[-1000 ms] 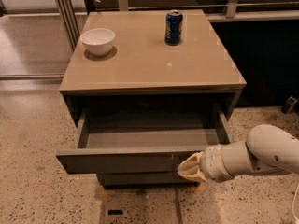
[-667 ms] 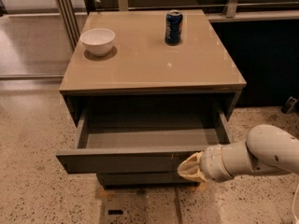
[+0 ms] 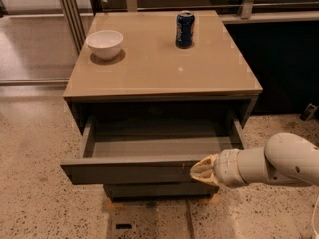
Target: Close top drawer
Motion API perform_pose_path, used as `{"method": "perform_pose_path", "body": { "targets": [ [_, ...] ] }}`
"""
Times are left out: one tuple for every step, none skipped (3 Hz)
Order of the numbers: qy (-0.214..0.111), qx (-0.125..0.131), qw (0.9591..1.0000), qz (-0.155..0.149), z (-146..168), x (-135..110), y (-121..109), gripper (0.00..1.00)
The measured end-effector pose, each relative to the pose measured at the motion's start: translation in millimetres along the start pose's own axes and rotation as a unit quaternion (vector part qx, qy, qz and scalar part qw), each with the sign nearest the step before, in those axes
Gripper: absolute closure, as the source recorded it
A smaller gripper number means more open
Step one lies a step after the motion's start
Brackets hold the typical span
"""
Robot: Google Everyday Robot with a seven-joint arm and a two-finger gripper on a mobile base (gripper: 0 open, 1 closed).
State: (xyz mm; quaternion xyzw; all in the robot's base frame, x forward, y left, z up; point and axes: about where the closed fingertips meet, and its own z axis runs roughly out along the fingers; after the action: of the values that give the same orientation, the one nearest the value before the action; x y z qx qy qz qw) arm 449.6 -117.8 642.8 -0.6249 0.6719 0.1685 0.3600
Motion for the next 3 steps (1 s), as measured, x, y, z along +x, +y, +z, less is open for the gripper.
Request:
{"method": "perform_pose_path", "body": {
  "targets": [
    [0.005, 0.014, 0.9998, -0.010, -1.5, 1.1, -10.1, 1.00],
    [0.031, 0.042, 0.9982, -0.030, 0.5, 10.4, -41.2, 1.00],
    [0.032, 0.043, 0.9981, -0.031, 0.4, 10.5, -41.2, 1.00]
  ]
}}
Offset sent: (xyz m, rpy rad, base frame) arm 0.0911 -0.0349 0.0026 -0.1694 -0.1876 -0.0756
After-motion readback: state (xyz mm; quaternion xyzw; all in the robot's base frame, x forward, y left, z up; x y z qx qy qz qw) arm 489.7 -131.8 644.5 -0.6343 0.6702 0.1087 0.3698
